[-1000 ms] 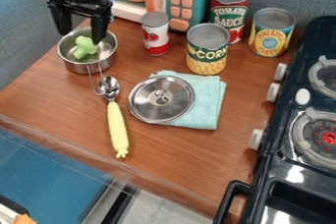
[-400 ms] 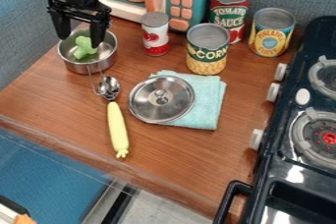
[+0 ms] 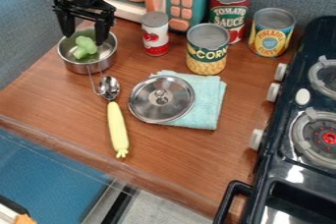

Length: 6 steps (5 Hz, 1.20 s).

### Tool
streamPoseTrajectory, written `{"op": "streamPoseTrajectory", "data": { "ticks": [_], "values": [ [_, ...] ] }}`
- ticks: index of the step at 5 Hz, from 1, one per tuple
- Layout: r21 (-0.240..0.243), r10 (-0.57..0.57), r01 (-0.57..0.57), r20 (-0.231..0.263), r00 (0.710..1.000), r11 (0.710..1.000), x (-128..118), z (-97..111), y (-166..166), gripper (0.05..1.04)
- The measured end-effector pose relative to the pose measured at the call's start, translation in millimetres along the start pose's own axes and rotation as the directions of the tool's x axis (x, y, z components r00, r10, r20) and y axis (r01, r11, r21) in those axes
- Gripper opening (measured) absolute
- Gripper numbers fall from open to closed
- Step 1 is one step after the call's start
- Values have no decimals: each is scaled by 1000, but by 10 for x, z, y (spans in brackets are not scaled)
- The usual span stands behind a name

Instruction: Took the broccoli from the pot and put it on the counter

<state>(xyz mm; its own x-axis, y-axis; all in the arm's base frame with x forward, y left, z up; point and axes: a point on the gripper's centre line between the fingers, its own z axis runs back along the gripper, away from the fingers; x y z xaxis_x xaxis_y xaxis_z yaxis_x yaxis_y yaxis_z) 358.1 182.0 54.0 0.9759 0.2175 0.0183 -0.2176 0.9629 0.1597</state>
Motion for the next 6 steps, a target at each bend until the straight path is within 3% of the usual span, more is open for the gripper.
{"op": "streamPoseTrajectory", "data": {
  "ticks": [3, 6],
  "values": [
    [32, -21, 21, -10, 1000, 999, 52, -115, -48, 1001],
    [35, -31, 32, -23, 999, 999, 29, -121, -45, 1001]
  ]
}}
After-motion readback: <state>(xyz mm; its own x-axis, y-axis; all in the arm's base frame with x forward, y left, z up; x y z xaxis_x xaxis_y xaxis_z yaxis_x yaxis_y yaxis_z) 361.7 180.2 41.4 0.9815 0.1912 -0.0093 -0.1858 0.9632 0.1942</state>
